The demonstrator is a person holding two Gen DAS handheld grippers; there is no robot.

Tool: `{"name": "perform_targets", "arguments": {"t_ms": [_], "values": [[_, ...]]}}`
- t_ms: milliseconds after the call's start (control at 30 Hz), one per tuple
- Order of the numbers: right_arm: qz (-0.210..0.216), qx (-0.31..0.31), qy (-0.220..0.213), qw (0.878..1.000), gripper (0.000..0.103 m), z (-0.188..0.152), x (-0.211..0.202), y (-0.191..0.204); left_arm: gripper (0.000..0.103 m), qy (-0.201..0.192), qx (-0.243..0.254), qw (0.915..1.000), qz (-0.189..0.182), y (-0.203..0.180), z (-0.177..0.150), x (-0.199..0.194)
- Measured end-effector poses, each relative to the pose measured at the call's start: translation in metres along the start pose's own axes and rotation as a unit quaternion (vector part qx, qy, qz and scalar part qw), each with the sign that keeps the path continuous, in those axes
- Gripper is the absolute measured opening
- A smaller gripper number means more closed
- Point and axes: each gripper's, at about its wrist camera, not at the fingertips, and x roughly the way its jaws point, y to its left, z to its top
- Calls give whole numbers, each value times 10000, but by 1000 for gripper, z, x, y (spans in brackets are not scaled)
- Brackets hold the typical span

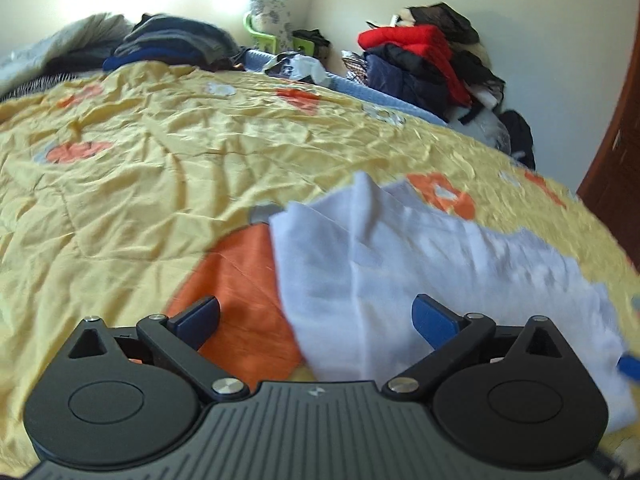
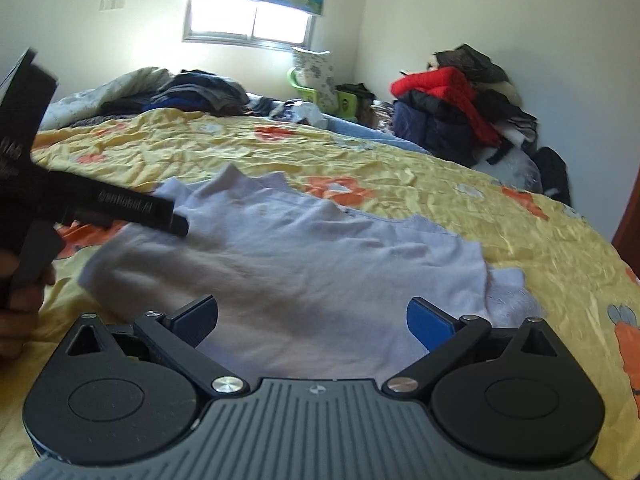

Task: Fold small clothes

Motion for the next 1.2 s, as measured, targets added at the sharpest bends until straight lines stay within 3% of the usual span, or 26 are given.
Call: {"name": "perform_targets", "arguments": {"t_ms": [200, 467, 600, 700, 833, 900, 1100, 1200], "values": [[288, -462, 99, 9985, 101, -3, 1, 38, 103, 706, -463, 9944, -640, 34, 33, 20], [-351, -1823, -25, 9826, 101, -11, 7, 91, 103, 1275, -835, 9747, -1633, 43, 48, 40], [-612, -2233, -158, 9727, 101, -7, 14, 107, 103, 1399, -1054, 9623, -2082, 47, 50, 48], [-802, -2598, -311, 9618, 101, -6, 20, 123, 103, 1505, -1347, 9482, -2453, 52, 50, 56], [-812, -2595, -315, 9618, 97, 2, 29, 131, 103, 1537, -1809, 9304, -2793, 59, 51, 69], [-859, -2546, -293, 9628, 96, 6, 35, 132, 103, 1572, -1839, 9277, -2844, 57, 55, 75], [-974, -2376, -286, 9660, 94, 12, 49, 136, 103, 1677, -1586, 9295, -2877, 36, 63, 90], [-953, -2372, -299, 9663, 88, 12, 51, 138, 102, 1664, -1581, 9310, -2839, 29, 68, 98]]}}
